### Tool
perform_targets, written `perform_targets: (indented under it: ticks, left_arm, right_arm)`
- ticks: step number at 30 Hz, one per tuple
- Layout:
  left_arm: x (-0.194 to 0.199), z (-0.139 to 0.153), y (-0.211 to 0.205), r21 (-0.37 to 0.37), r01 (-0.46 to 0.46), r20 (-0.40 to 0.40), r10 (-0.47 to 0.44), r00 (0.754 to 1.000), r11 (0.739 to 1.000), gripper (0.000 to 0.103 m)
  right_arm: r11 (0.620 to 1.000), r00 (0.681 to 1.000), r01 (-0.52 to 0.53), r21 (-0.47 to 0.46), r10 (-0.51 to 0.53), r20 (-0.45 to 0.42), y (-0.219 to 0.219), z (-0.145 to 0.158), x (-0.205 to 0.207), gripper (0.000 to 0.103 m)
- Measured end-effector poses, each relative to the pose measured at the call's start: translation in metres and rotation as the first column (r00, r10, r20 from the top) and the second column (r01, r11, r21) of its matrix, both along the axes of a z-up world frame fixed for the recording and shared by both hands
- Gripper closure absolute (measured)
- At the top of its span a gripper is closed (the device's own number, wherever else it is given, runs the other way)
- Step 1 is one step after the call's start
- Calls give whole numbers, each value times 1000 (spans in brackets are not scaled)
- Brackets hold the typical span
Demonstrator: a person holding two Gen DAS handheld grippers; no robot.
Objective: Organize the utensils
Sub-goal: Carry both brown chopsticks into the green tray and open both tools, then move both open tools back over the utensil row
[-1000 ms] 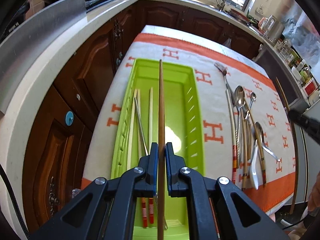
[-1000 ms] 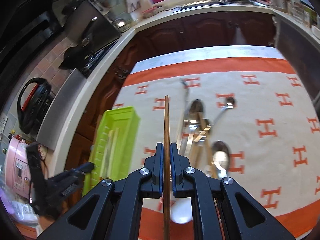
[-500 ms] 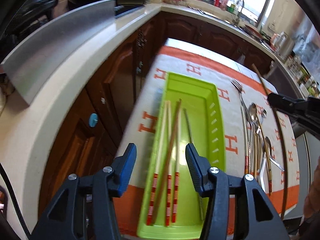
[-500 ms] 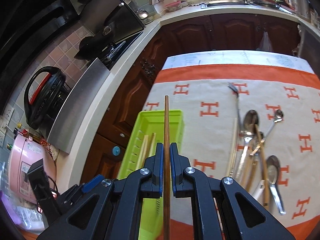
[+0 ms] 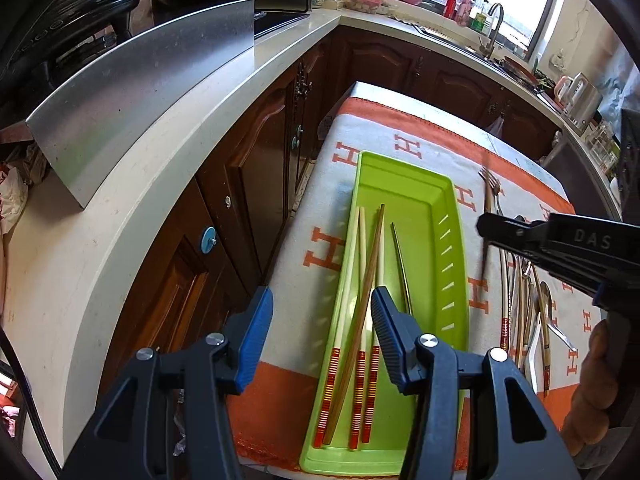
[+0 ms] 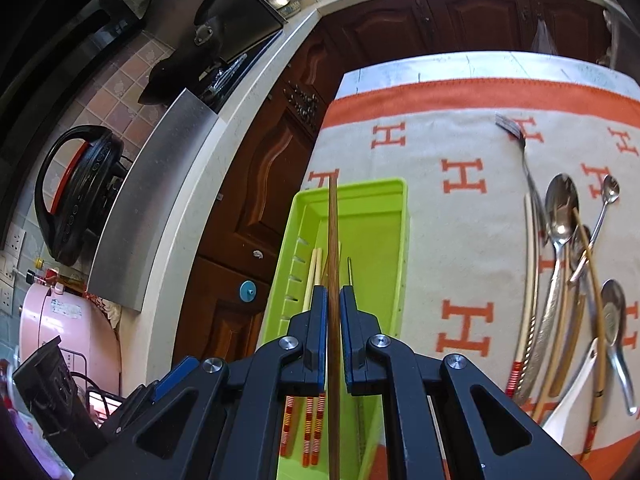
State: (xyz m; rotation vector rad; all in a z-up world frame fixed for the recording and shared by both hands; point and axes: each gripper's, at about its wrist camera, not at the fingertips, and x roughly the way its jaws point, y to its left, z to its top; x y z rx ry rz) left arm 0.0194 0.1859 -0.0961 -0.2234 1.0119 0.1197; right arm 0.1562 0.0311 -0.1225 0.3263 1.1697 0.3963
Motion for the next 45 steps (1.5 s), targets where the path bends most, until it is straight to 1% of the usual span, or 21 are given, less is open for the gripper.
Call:
perform_targets:
  ticks: [2, 5, 6, 7, 9, 10, 12, 17, 23, 27, 36, 45]
  left_arm:
    - [0, 0, -1, 3, 5, -1, -5, 1000, 1000, 54]
    - [0, -1, -2, 9, 5, -5, -5, 1000, 1000, 52]
    - [0, -1, -2, 10, 4, -7, -4, 1000, 1000, 49]
    - [0, -1, -2, 12, 1, -9, -1, 1000, 1000, 48]
    - [-1, -1, -2, 15, 1, -9, -1, 1000, 1000, 47]
    - [-1, -1, -2, 16, 2, -10, -2, 1000, 1000, 47]
    - [0, -2, -3, 16, 4, -14, -4, 1000, 1000, 47]
    - [0, -5, -5, 17, 8, -27, -7, 1000, 1000, 46]
    - [1, -9, -9, 11, 12, -51, -12, 999, 1000, 43]
    - [1, -9, -14, 22, 19, -58, -17, 998, 1000, 42]
    - [2, -4, -29, 48, 39, -61, -36, 998, 998, 42]
    - [11, 3, -64, 59, 94, -64, -90, 994, 994, 42]
  right_arm:
    - [1000, 1000, -1, -5, 1, -9, 3, -5, 1, 97]
    - [1000, 1000, -12, -21, 11, -20, 5, -10, 0, 92]
    - [999, 1000, -15, -29, 15, -25, 6, -12, -1, 84]
    - [999, 1000, -14, -33, 13, -26, 6, -12, -1, 72]
    - [999, 1000, -4, -43, 4, -6, 5, -12, -4, 58]
    - [999, 1000, -1, -51, 2, 6, 4, -10, -6, 55]
    - [998, 1000, -7, -68, 9, 25, 3, -8, -9, 55]
    - [994, 999, -14, -106, 18, 43, -2, -3, -17, 55]
    - [988, 997, -30, -153, 42, 70, -14, -1, -29, 55]
    - [982, 994, -34, -183, 52, 94, -25, 1, -37, 55]
    - [969, 988, -24, -247, 61, 143, -64, 9, -53, 55]
    - [958, 982, 30, -286, 25, 185, -113, 20, -64, 55]
